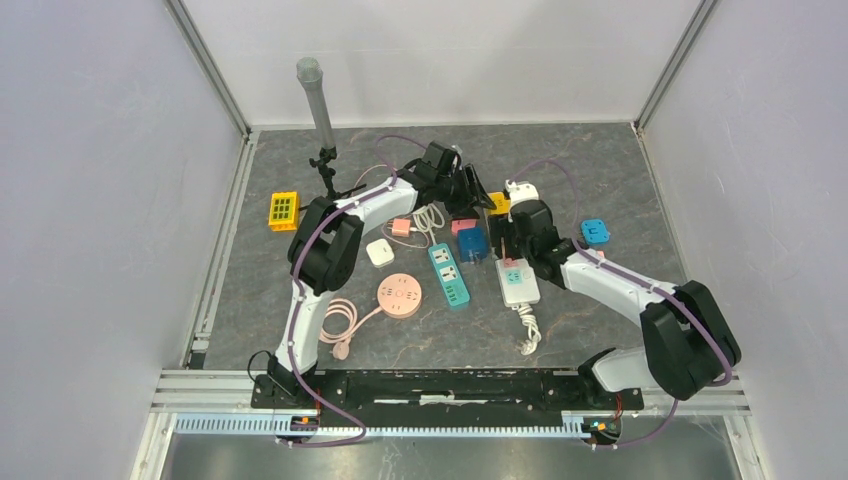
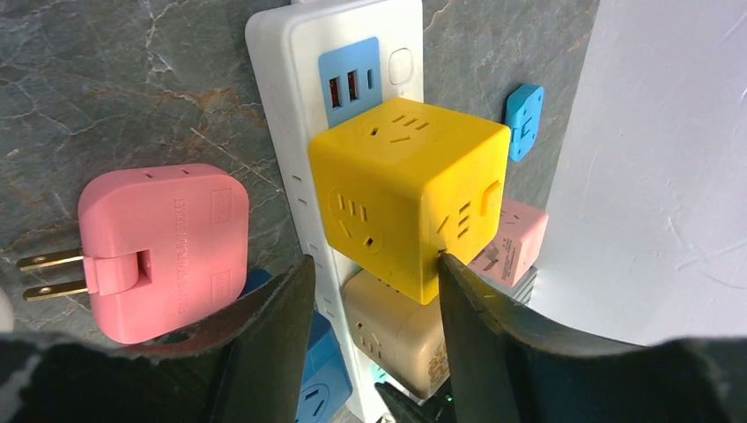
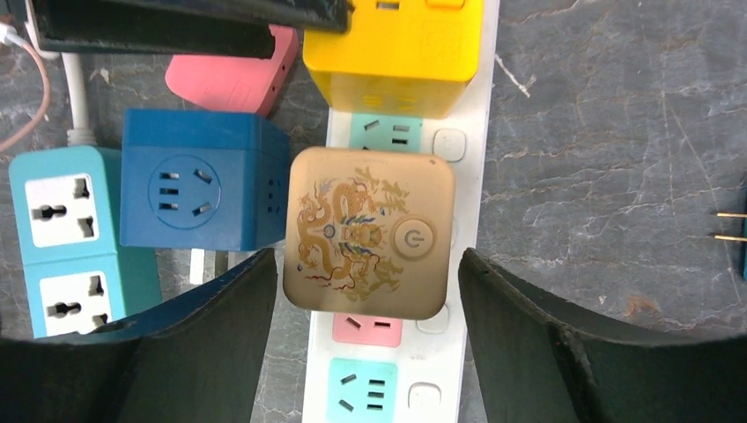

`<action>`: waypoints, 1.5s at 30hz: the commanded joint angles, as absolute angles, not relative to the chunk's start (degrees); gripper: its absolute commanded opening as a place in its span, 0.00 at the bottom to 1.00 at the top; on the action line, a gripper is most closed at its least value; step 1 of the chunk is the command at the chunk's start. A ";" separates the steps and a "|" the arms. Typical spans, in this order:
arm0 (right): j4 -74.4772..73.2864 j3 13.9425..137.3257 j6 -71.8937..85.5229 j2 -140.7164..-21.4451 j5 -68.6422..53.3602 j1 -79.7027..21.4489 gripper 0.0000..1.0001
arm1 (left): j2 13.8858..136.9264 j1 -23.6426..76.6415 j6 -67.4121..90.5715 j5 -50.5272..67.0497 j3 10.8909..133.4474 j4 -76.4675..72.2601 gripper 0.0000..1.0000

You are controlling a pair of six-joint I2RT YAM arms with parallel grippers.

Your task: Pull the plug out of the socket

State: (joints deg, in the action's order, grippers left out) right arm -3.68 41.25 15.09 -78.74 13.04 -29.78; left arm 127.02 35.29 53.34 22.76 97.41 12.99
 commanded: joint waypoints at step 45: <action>-1.15 46.29 12.68 -76.32 16.26 -32.99 0.00 | 132.28 36.65 43.95 14.34 97.49 24.82 0.50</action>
